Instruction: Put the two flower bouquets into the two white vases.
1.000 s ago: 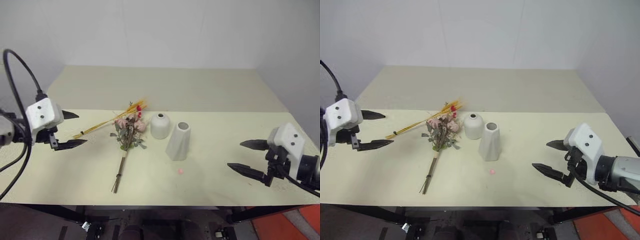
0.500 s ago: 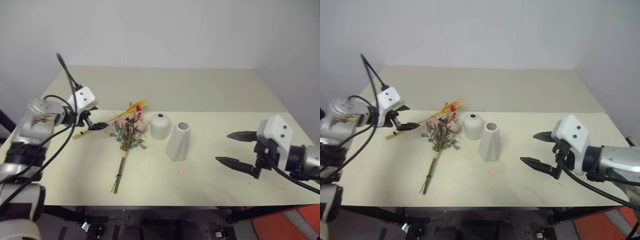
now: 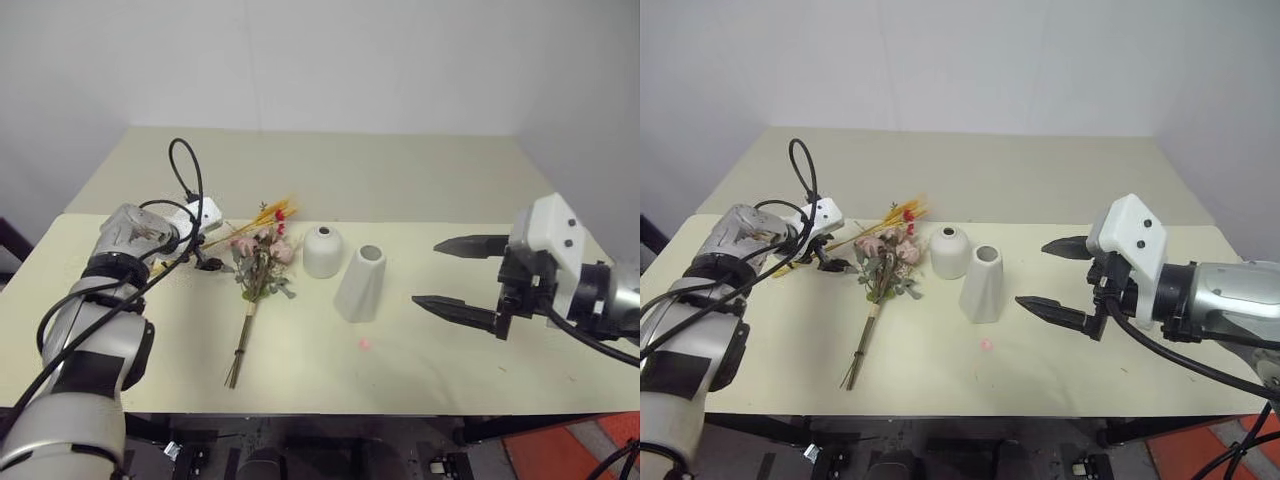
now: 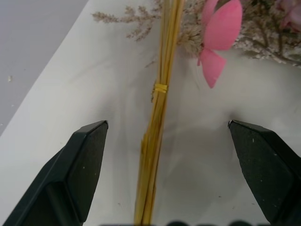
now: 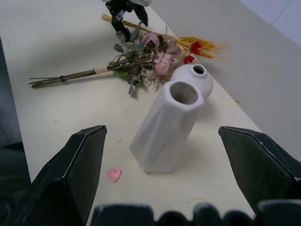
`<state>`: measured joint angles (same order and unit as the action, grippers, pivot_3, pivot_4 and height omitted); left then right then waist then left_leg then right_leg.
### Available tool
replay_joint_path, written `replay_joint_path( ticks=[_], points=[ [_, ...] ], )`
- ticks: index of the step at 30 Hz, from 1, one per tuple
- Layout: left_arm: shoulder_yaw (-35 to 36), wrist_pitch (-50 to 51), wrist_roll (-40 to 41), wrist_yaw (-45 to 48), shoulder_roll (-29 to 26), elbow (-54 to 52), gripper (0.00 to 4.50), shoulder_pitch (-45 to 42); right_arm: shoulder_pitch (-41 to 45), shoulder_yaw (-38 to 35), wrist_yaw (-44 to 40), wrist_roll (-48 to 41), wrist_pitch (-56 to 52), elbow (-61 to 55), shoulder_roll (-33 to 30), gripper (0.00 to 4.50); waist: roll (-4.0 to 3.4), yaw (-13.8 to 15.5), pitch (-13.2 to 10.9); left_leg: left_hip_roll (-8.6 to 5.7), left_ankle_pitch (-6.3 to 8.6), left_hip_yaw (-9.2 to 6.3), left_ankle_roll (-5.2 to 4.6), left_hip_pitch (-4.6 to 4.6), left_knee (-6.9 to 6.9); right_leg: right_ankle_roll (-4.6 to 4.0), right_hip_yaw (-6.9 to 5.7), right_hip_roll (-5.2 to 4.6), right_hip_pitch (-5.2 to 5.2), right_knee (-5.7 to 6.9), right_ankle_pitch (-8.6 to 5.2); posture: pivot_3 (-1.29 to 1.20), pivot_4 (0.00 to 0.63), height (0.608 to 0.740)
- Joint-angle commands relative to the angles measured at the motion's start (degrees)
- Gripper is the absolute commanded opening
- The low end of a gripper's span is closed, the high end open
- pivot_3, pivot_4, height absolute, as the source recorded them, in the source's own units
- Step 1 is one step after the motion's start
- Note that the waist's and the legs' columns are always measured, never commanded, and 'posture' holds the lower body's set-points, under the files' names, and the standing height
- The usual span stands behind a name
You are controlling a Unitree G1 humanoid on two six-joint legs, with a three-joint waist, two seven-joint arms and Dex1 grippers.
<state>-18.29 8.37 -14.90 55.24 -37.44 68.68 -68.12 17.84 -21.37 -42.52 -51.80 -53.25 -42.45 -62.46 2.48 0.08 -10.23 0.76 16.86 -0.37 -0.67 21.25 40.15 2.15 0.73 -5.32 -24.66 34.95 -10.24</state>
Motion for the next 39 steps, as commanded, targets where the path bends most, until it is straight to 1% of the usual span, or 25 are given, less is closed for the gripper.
replay_joint_path(
  ticks=[1,4,7,8,9,10,14,15,21,24,27,29,31,32,34,35,37,38,39],
  points=[
    [-0.63,-1.33,-2.51,-1.27,0.61,2.73,4.28,-1.95,0.37,-3.46,1.15,-1.45,-0.89,-1.23,-1.68,4.50,0.00,0.13,0.00,0.00,0.00,0.00,0.00,0.00,0.02,0.00,0.01,0.00,0.00,0.00,0.00,0.00,0.150,0.740],
    [-0.22,-0.78,-3.21,-2.80,1.46,4.33,3.58,-2.37,-0.60,-4.08,1.85,-1.94,-1.29,-1.69,-2.18,4.50,0.00,0.28,0.00,0.00,0.00,0.01,0.00,-0.01,0.10,0.00,0.02,0.00,0.00,0.00,0.00,0.00,0.150,0.740],
    [-0.34,-0.84,-3.87,-3.27,2.11,5.04,2.55,-2.41,-1.49,-4.40,2.37,-2.16,-1.27,-2.09,-2.26,4.50,0.00,0.29,0.00,0.00,0.00,0.01,0.00,-0.07,0.17,0.00,0.04,0.00,0.00,0.01,0.00,0.00,0.150,0.740],
    [-0.15,-0.73,-3.92,-3.81,2.35,5.20,2.28,-2.43,-1.58,-4.35,2.59,-2.17,-1.25,-2.17,-2.27,4.50,0.00,0.26,0.00,0.01,0.00,0.02,0.00,-0.10,0.17,0.00,0.05,0.00,0.01,0.04,0.00,0.00,0.150,0.740],
    [0.06,-0.67,-3.97,-4.06,2.54,5.28,1.86,-2.44,-1.80,-4.43,2.73,-2.14,-1.19,-2.25,-2.23,4.50,0.00,0.24,0.00,0.02,0.00,0.02,0.00,-0.13,0.17,0.00,0.05,0.01,0.02,0.06,0.00,0.00,0.150,0.740],
    [0.20,-0.68,-4.02,-4.09,2.66,5.34,1.59,-2.45,-1.94,-4.46,2.88,-2.13,-1.13,-2.30,-2.22,4.50,0.00,0.24,0.00,0.03,0.00,0.02,0.00,-0.14,0.17,0.00,0.05,0.02,0.03,0.06,0.00,0.00,0.150,0.740],
    [0.47,-0.93,-4.14,-4.35,2.67,5.34,0.24,-2.52,-2.27,-4.38,3.19,-2.11,-0.76,-2.22,-2.27,4.50,0.00,0.22,0.00,0.04,0.00,0.02,0.00,-0.12,0.17,-0.01,0.05,0.03,0.02,0.06,0.00,0.00,0.150,0.740],
    [0.59,-0.80,-4.11,-4.55,2.59,5.34,0.03,-2.53,-2.27,-4.27,3.26,-2.08,-0.67,-2.16,-2.27,4.50,0.00,0.22,0.00,0.03,0.00,0.02,0.00,-0.10,0.16,-0.01,0.05,0.03,0.02,0.05,0.00,0.00,0.150,0.740],
    [1.62,-1.69,-3.97,-8.07,1.01,4.29,0.03,-2.70,-2.86,-3.85,3.16,-1.23,0.05,-1.88,-1.92,4.50,0.00,0.24,0.00,0.02,0.00,0.01,-0.01,-0.06,0.17,0.00,0.05,0.00,0.01,0.04,0.02,0.00,0.150,0.740],
    [5.25,-2.20,-1.14,-9.15,-0.48,2.05,0.03,-4.16,-3.58,-4.79,2.90,-0.98,0.08,-1.80,-1.92,4.50,0.01,0.19,0.00,0.03,0.00,0.01,-0.01,-0.06,0.16,0.00,0.04,0.01,-0.02,0.04,0.02,0.00,0.150,0.740],
    [9.20,-1.84,1.71,-9.13,-2.28,-1.63,0.03,-6.07,-5.04,-8.86,1.70,-1.42,-0.51,-1.10,-2.43,4.50,0.03,0.31,-0.01,0.03,0.00,0.01,0.00,0.13,0.20,0.00,0.05,0.01,-0.22,0.08,0.02,0.00,0.150,0.740],
    [13.56,0.18,5.83,-7.69,-3.17,-5.00,0.03,-7.90,-6.99,-13.52,0.08,-1.61,-1.07,-0.62,-2.78,4.50,0.03,0.61,-0.01,0.02,0.00,0.00,0.00,0.40,0.27,0.00,0.04,0.01,-0.43,0.16,0.06,0.00,0.150,0.740],
    [18.44,1.65,11.20,-4.28,-4.24,-9.52,0.03,-9.89,-10.17,-18.19,-2.06,-0.34,-1.51,-0.32,-3.17,4.50,0.03,0.79,-0.01,0.03,0.00,-0.06,0.00,0.61,0.32,0.04,-0.04,0.01,-0.52,0.27,0.14,0.00,0.150,0.740],
    [19.73,1.81,12.60,-3.46,-4.53,-10.93,0.03,-10.24,-11.31,-19.41,-2.59,0.12,-1.48,-0.25,-3.31,4.50,0.03,0.77,-0.01,0.03,0.00,-0.08,0.00,0.75,0.41,0.06,-0.08,0.00,-0.57,0.22,0.15,0.00,0.150,0.740],
    [23.77,4.84,17.37,-2.28,-3.46,-12.26,0.03,-12.21,-14.03,-21.19,-3.15,1.36,-0.95,-0.40,-2.91,4.50,0.02,0.70,-0.01,0.01,0.05,-0.08,-0.08,0.83,0.61,0.12,-0.07,-0.03,-0.55,0.19,0.18,0.00,0.150,0.740],
    [25.97,4.19,19.94,-2.24,-2.19,-13.05,0.03,-12.61,-15.15,-21.56,-3.10,1.97,-0.52,-0.74,-2.54,4.50,0.02,0.68,-0.01,-0.03,0.06,-0.06,-0.10,0.82,0.64,0.18,-0.06,-0.07,-0.51,0.15,0.22,0.00,0.150,0.740],
    [31.50,6.57,26.27,-3.01,1.01,-13.49,0.03,-14.39,-16.39,-21.96,-2.42,2.43,0.22,-1.45,-1.49,4.50,0.02,0.78,-0.01,-0.06,0.06,-0.03,-0.10,0.77,0.68,0.28,-0.03,-0.11,-0.43,0.11,0.27,0.00,0.150,0.740],
    [33.29,7.80,28.31,-3.39,2.04,-13.49,0.03,-15.03,-16.58,-21.91,-2.06,2.46,0.42,-1.66,-1.13,4.50,0.02,0.76,-0.01,-0.06,0.06,-0.04,-0.10,0.75,0.77,0.30,-0.03,-0.11,-0.39,0.10,0.28,0.00,0.150,0.740],
    [34.32,6.47,30.30,-1.62,3.85,-14.72,0.03,-14.48,-17.03,-22.20,-1.81,2.58,0.53,-2.23,-0.64,4.50,0.02,0.66,-0.01,-0.06,0.06,-0.03,-0.10,0.72,0.81,0.31,-0.02,-0.11,-0.37,0.08,0.29,0.00,0.150,0.740]
  ],
)
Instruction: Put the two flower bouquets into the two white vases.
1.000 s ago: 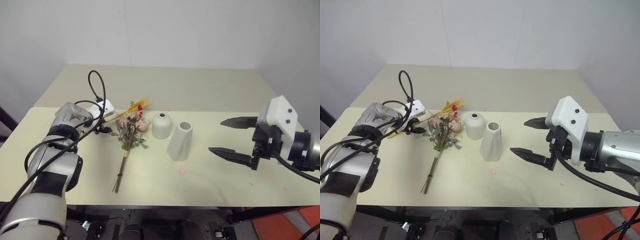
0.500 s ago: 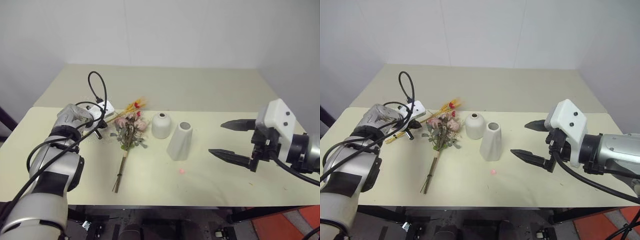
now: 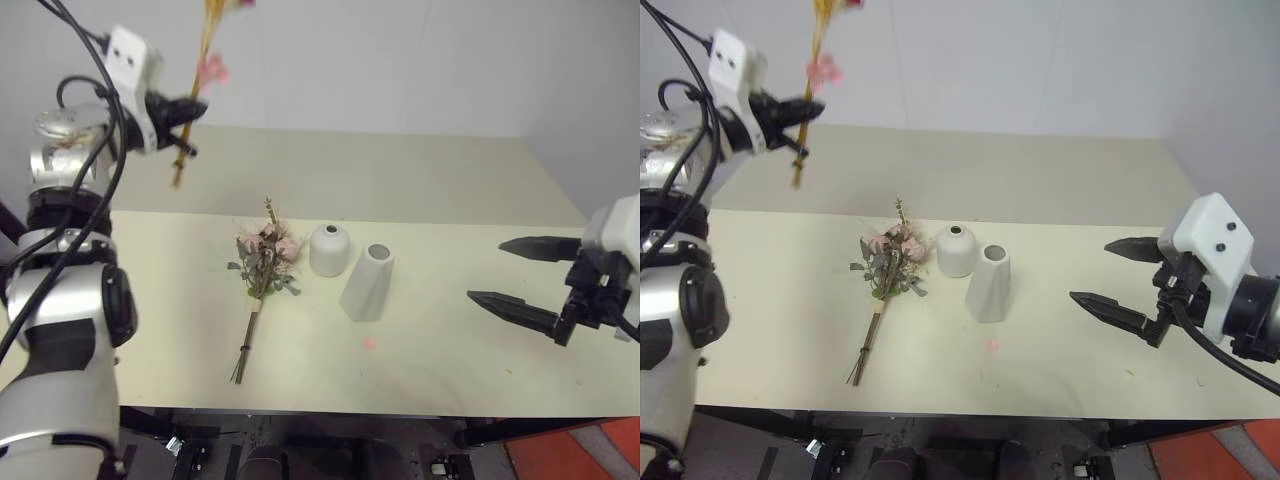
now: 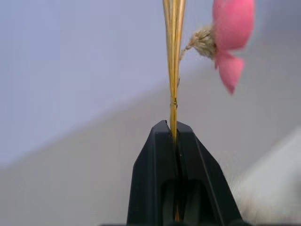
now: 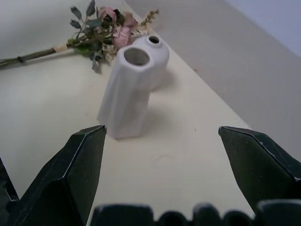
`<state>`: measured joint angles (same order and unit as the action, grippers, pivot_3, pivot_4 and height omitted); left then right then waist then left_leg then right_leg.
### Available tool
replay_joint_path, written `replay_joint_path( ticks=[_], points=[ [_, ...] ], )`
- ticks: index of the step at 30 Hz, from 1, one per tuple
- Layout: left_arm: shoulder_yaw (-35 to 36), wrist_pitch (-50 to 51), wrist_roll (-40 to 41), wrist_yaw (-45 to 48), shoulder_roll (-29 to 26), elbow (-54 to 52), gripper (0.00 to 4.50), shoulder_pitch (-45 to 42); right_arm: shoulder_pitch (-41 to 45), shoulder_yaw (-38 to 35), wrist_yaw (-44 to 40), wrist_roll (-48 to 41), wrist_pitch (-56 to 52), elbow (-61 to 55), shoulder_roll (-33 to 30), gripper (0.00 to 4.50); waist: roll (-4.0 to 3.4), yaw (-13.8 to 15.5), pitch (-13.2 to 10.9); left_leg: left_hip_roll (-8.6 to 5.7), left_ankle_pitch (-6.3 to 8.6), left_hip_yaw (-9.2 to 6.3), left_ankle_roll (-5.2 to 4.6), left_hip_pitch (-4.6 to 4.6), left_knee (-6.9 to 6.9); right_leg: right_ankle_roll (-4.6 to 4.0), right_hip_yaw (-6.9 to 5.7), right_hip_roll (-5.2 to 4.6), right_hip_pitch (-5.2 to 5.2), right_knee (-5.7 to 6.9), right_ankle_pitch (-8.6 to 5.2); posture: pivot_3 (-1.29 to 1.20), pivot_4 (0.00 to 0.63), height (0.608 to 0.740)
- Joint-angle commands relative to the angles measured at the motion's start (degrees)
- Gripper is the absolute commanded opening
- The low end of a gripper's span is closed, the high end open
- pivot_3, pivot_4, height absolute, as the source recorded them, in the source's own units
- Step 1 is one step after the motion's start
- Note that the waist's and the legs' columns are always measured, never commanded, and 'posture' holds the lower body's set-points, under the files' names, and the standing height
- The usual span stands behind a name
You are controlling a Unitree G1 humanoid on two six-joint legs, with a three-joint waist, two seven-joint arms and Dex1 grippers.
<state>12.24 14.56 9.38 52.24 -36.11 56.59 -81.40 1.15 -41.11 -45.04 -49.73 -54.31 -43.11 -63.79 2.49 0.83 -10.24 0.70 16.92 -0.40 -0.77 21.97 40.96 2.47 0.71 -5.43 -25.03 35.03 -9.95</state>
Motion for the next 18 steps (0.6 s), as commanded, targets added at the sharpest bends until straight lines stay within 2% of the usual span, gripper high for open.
replay_joint_path(
  ticks=[1,6,10,13,18],
  points=[
    [4.77,-0.13,8.14,3.26,4.39,-3.35,0.03,-0.89,-0.66,-2.79,1.14,0.45,1.44,-2.16,1.16,4.50,0.00,-0.16,0.00,-0.01,0.00,0.02,0.00,-0.05,0.00,0.00,0.04,0.01,0.00,-0.03,0.00,0.00,0.150,0.740],
    [6.53,-3.16,13.64,9.51,12.01,-3.55,0.03,1.19,-3.57,-8.18,0.47,-0.08,0.50,-4.38,2.34,4.50,-0.01,-0.21,0.00,0.01,0.00,0.03,0.00,-0.08,-0.05,-0.02,0.07,0.07,-0.01,0.03,0.01,0.00,0.150,0.740],
    [7.43,-6.15,15.19,11.43,16.12,0.66,0.03,2.00,-6.85,-12.41,-0.16,0.21,0.16,-6.87,2.87,4.50,0.00,-0.52,0.00,0.00,0.00,0.04,-0.01,-0.03,-0.04,-0.06,0.09,0.09,-0.01,0.05,0.06,0.00,0.150,0.740],
    [9.63,-6.08,17.12,10.60,17.88,4.09,0.03,0.95,-8.69,-15.42,0.51,-1.30,-1.21,-8.45,3.23,4.50,0.00,-0.50,0.00,0.00,0.01,0.04,-0.01,-0.06,-0.03,-0.06,0.11,0.09,0.00,0.01,0.05,0.00,0.150,0.740],
    [9.31,-6.71,17.31,13.61,20.02,5.43,0.03,1.05,-11.78,-21.17,0.82,-4.05,-3.57,-10.82,3.65,4.50,0.00,-0.27,0.00,0.00,0.01,0.03,-0.02,-0.06,-0.05,-0.06,0.11,0.10,0.01,-0.01,0.05,0.00,0.150,0.740]
  ],
)
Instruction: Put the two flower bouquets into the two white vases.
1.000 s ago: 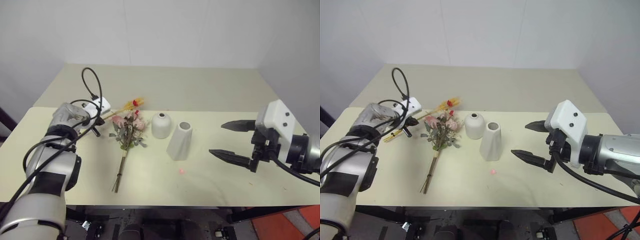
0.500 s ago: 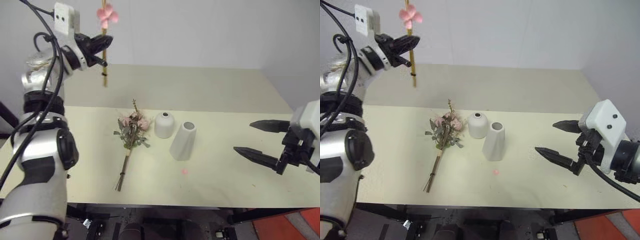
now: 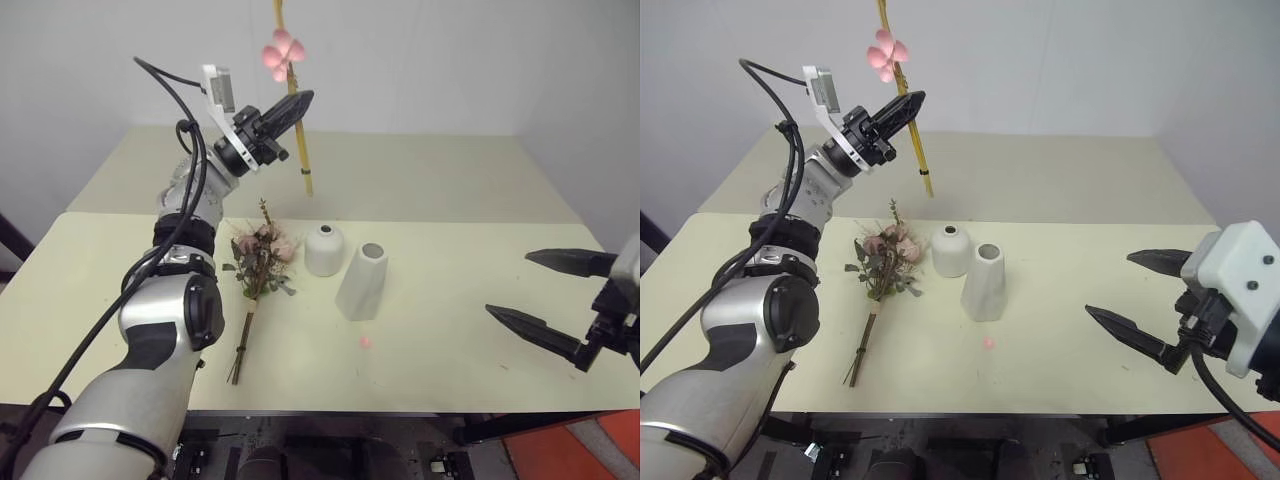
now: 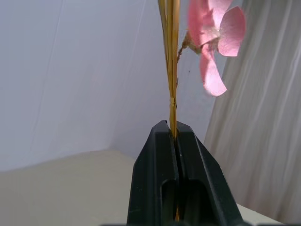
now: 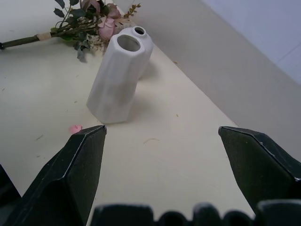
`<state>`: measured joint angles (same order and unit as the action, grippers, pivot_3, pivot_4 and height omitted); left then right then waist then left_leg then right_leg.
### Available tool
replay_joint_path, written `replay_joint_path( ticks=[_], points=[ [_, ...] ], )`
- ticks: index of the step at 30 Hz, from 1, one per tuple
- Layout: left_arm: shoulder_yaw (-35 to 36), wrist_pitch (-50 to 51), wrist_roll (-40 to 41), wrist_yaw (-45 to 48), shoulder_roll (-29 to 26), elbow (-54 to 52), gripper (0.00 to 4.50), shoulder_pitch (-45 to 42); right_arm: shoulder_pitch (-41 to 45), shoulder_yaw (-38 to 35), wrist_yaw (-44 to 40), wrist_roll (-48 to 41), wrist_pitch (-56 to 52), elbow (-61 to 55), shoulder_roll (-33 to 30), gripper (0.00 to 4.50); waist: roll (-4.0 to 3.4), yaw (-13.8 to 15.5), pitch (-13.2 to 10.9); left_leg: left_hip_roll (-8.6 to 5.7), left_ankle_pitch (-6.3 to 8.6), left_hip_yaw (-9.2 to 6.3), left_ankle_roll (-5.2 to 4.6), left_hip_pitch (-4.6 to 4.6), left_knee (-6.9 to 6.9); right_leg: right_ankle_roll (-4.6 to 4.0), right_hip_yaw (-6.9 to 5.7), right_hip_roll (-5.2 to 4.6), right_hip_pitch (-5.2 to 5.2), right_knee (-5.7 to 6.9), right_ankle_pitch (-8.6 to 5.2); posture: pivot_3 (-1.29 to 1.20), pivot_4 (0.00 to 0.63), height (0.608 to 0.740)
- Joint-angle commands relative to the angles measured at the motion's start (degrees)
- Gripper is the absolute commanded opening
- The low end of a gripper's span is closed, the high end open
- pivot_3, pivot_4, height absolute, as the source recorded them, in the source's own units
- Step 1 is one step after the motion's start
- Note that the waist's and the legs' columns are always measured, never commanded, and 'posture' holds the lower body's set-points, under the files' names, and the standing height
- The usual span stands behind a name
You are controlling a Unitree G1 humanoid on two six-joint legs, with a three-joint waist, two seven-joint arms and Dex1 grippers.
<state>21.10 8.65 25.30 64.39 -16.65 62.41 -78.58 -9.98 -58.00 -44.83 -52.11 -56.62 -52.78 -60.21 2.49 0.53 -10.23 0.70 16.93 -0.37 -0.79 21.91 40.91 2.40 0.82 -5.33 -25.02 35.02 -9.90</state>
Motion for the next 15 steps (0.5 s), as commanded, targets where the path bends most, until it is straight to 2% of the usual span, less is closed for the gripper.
replay_joint_path(
  ticks=[1,15],
  points=[
    [0.21,-0.82,1.08,1.41,0.84,-0.14,0.03,-1.75,-1.21,-5.06,0.74,-2.07,-1.75,-1.46,-0.03,4.50,0.00,0.08,0.00,0.00,0.00,0.00,0.00,0.03,0.01,0.00,0.00,0.00,0.00,0.00,0.00,0.00,0.150,0.740],
    [-3.85,-5.87,-4.52,-0.47,4.90,3.99,0.03,1.58,-4.20,-8.01,2.92,-4.00,-2.81,-2.18,-1.09,4.50,0.00,0.07,0.00,-0.01,0.01,0.00,-0.01,-0.03,0.00,0.01,0.02,0.00,0.02,-0.04,0.00,0.00,0.150,0.740]
  ],
)
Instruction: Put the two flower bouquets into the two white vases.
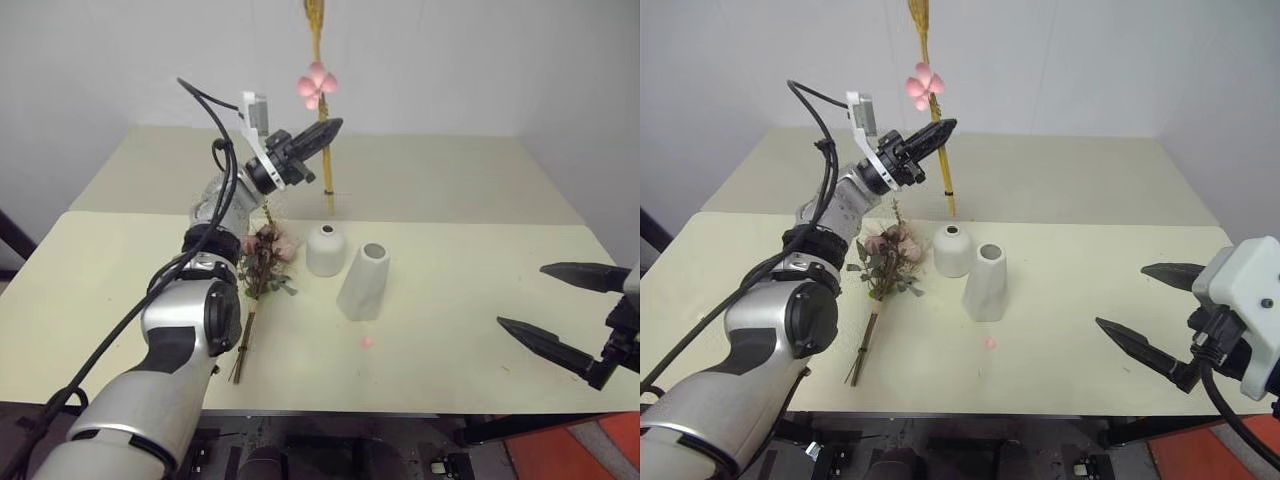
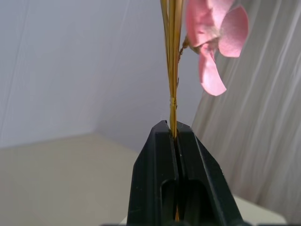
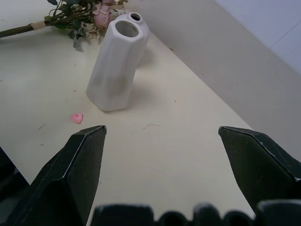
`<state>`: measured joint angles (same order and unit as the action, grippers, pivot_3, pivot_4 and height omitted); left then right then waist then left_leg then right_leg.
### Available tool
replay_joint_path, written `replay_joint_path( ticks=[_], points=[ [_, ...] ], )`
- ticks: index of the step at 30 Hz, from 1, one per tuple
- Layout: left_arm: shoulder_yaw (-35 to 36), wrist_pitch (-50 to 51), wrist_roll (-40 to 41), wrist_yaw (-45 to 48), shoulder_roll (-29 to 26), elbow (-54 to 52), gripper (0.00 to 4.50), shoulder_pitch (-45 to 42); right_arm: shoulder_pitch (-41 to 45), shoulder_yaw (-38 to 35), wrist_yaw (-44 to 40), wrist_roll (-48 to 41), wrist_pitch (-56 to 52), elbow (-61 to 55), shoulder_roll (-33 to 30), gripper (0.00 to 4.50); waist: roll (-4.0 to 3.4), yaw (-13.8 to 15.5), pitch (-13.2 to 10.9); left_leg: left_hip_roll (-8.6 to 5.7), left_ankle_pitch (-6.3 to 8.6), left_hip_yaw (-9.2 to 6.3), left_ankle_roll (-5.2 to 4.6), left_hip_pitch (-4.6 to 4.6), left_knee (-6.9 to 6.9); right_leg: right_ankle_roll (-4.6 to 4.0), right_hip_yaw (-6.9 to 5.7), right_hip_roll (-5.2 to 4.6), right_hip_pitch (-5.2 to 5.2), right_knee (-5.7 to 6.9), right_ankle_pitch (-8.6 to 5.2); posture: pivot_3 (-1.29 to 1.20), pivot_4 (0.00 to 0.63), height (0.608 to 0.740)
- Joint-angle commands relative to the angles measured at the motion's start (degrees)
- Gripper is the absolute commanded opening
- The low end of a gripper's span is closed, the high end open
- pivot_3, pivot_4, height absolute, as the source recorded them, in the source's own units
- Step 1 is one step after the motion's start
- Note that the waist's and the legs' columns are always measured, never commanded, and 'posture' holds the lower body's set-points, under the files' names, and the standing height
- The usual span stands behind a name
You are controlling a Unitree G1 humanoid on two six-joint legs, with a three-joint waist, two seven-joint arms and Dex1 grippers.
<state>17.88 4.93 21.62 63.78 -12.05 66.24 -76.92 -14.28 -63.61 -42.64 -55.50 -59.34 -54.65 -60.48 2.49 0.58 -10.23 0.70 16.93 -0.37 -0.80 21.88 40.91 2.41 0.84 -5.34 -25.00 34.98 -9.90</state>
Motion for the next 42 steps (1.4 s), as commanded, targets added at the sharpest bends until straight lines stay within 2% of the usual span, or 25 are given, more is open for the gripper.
replay_joint_path(
  ticks=[1,18,30,42],
  points=[
    [-0.37,-2.03,-0.64,-0.13,0.45,0.35,0.03,-0.07,-0.04,-2.56,0.68,-0.65,-0.11,-0.28,-0.88,4.50,0.00,0.03,0.00,0.00,0.00,0.00,0.00,-0.01,0.00,0.00,0.01,0.00,0.00,-0.01,0.00,0.00,0.150,0.740],
    [-0.29,-5.85,-2.33,-4.32,1.53,2.97,0.03,0.23,-0.99,-2.45,-0.32,0.73,0.89,0.66,-1.94,4.50,0.01,0.09,0.00,0.00,0.00,0.00,0.00,0.01,0.01,0.00,0.00,0.00,0.00,-0.01,0.00,0.00,0.150,0.740],
    [-2.88,-8.50,-5.29,-2.43,1.92,3.02,0.03,1.90,-0.97,-1.71,-0.57,1.75,1.56,0.66,-1.64,4.50,0.01,0.07,0.00,0.00,0.00,0.00,0.00,0.00,0.01,0.00,0.00,0.00,0.01,-0.02,0.00,0.00,0.150,0.740],
    [-2.16,-8.14,-4.57,-2.43,2.20,3.06,0.03,2.46,-0.58,0.59,-0.75,3.98,3.09,1.13,-1.53,4.50,0.01,0.08,0.00,0.00,0.00,0.00,0.00,0.00,0.01,0.00,0.00,-0.01,0.00,-0.01,0.00,0.00,0.150,0.740]
  ],
)
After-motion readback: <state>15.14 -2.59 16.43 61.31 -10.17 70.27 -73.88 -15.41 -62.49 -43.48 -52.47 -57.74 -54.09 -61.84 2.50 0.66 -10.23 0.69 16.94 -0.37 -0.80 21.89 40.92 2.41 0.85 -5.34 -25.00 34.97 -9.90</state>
